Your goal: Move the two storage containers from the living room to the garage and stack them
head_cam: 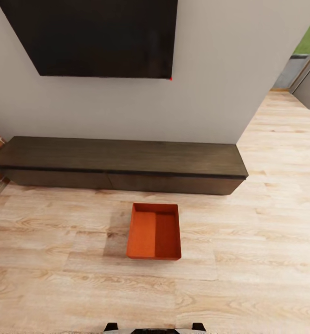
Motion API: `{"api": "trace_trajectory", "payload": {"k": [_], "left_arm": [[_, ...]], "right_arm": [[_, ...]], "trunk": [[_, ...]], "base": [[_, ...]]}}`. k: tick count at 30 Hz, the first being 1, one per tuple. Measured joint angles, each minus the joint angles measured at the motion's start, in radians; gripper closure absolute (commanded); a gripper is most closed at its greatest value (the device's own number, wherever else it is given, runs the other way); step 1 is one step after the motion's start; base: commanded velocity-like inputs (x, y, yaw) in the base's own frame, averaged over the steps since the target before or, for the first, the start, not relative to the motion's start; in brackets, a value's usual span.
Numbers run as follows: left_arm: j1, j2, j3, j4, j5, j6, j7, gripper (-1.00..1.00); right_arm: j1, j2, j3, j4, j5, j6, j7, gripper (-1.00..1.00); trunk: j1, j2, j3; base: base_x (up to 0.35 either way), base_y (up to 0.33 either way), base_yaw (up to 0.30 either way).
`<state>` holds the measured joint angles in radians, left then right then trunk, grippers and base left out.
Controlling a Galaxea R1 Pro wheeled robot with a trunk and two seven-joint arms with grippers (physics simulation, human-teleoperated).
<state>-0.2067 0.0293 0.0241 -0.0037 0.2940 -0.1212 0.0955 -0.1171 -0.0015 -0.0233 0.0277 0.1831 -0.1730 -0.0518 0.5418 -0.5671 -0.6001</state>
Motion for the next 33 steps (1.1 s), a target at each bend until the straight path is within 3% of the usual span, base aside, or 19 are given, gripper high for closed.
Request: {"api": "trace_trajectory", "payload": {"k": [33], "left_arm": [[0.000, 0.000, 0.000, 0.000, 0.000, 0.000, 0.000, -1.00]], "right_arm": [[0.000, -0.001, 0.000, 0.000, 0.004, 0.000, 0.000, -1.00]], "trunk": [[0.000, 0.000, -0.053]], "base": [[0.000, 0.000, 0.000]]}}
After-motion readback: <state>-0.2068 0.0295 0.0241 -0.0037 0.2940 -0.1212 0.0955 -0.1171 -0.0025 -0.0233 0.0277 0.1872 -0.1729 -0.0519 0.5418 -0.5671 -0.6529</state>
